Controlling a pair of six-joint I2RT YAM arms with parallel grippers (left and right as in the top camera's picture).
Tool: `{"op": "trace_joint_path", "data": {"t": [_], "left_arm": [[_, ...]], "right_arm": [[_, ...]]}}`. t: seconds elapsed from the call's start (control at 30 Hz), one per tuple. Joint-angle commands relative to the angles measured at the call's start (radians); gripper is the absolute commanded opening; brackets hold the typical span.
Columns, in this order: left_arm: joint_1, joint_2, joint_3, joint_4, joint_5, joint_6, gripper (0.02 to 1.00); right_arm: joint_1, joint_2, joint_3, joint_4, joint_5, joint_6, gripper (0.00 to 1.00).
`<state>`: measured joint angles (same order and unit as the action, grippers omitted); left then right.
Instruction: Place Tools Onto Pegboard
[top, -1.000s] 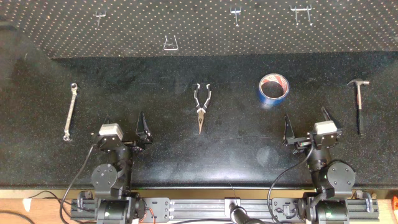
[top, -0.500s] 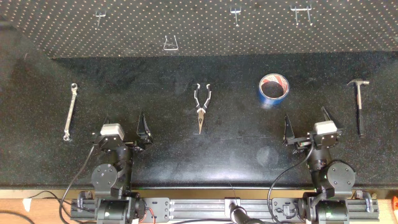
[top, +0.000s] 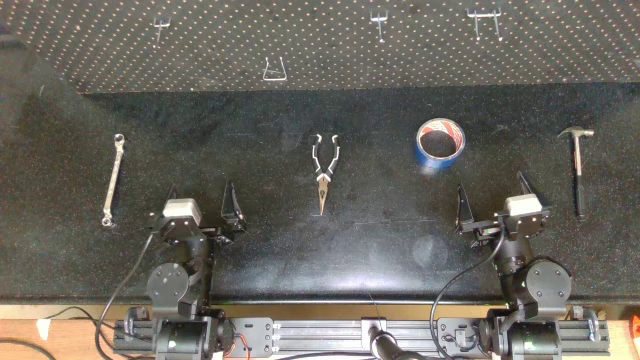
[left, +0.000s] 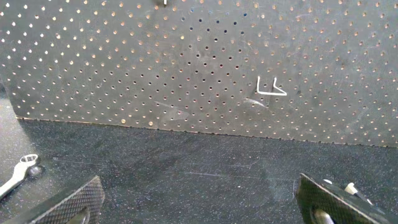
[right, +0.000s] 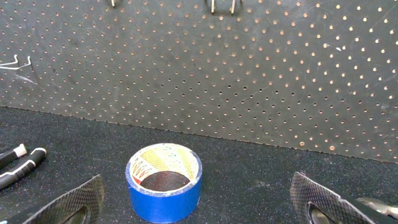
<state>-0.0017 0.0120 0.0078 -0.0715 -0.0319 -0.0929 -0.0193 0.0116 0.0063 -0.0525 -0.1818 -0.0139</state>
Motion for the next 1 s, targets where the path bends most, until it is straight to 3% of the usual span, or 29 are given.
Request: {"op": "trace_joint_path", "data": {"t": [0.03,0.1,0.17,0.27,0.3,0.37,0.4,0.5,0.6,0.67,0.7,0.9,1.0], "left_arm": [[0.023,0.098,0.133,-0.082,-0.056,0.129,0.993],[0.037,0.209,0.344,-0.293,-0.058,0.128,0.993],[0.037,0.298,0.449,-0.347,-0.093,0.136,0.993],[0.040,0.561,0.680,-0.531,-0.236,0.236,0.993],[0.061,0.663,0.751,-0.597,-0.304,0.283,0.993],[0.138,0.827,0.850,-0.678,-0.359,0.309,0.993],[0.192,0.887,0.882,-0.722,-0.349,0.308,0.996],[0.385,0.995,0.910,-0.785,-0.164,0.309,0.993],[0.570,1.083,0.922,-0.808,-0.080,0.332,0.993],[0.655,1.183,0.969,-0.892,-0.006,0.474,0.993],[0.671,1.249,1.013,-0.947,0.039,0.570,0.993],[0.676,1.615,1.304,-0.990,0.044,0.595,0.996],[0.677,1.734,1.362,-0.994,0.043,0.696,0.996]], "right_arm": [[0.008,-0.011,-0.002,-0.007,0.015,-0.014,0.974],[0.008,-0.011,-0.002,-0.007,0.015,-0.014,0.976],[0.008,-0.011,-0.002,-0.007,0.015,-0.014,0.976],[0.008,-0.011,-0.002,-0.007,0.015,-0.014,0.976],[0.008,-0.011,-0.002,-0.007,0.015,-0.014,0.976],[0.008,-0.011,-0.002,-0.007,0.015,-0.014,0.974],[0.008,-0.011,-0.002,-0.007,0.015,-0.014,0.976],[0.008,-0.011,-0.002,-0.007,0.015,-0.014,0.976],[0.008,-0.011,-0.002,-0.007,0.015,-0.014,0.976],[0.008,-0.011,-0.002,-0.007,0.015,-0.014,0.974],[0.008,-0.011,-0.002,-0.007,0.015,-0.014,0.974],[0.008,-0.011,-0.002,-0.007,0.015,-0.014,0.976],[0.008,-0.011,-0.002,-0.007,0.015,-0.014,0.976]]}}
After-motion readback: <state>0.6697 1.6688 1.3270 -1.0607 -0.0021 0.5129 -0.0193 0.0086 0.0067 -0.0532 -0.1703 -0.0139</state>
